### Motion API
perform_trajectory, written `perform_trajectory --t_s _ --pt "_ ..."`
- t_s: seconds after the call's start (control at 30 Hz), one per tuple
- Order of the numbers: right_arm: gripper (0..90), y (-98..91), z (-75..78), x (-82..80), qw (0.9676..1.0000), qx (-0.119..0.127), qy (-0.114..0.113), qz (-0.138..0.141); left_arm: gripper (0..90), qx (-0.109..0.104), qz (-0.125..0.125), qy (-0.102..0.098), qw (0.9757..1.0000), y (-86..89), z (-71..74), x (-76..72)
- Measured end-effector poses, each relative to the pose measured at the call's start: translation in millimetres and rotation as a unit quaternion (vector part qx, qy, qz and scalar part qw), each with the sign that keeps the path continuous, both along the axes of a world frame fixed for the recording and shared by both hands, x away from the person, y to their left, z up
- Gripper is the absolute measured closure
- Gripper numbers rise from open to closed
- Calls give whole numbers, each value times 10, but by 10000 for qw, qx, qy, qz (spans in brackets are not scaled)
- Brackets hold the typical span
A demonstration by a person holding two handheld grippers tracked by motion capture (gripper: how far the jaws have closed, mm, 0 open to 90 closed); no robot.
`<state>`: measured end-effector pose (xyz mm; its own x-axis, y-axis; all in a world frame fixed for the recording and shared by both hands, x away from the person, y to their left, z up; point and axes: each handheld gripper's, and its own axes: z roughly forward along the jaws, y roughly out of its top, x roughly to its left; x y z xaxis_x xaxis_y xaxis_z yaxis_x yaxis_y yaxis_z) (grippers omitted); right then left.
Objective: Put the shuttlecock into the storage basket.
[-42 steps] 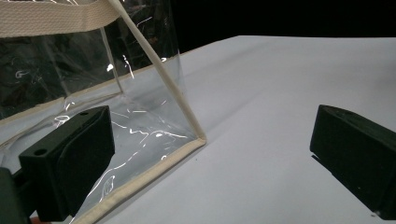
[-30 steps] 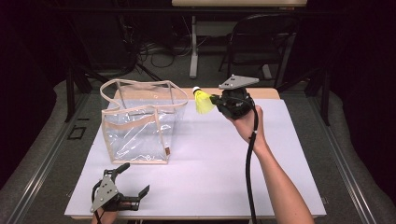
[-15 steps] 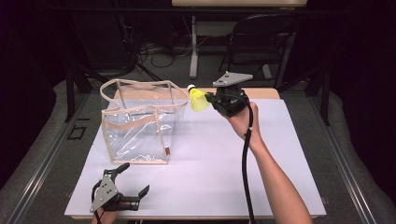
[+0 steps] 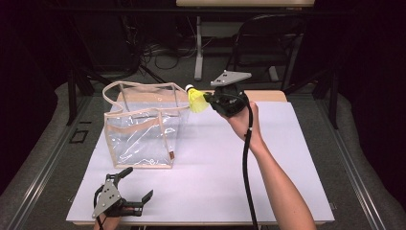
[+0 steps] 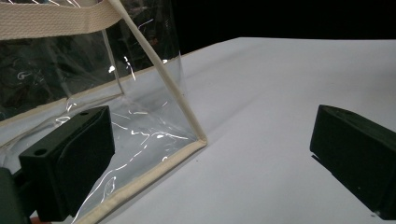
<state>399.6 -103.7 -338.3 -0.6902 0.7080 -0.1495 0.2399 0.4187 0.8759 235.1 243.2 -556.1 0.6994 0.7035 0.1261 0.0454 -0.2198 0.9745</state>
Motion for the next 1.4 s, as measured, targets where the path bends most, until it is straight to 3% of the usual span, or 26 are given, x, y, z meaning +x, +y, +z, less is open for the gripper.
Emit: perform_trajectory --t_s 1.4 --pt "896 265 -11 133 9999 -96 30 103 0 -13 -17 9 10000 0 -1 -6"
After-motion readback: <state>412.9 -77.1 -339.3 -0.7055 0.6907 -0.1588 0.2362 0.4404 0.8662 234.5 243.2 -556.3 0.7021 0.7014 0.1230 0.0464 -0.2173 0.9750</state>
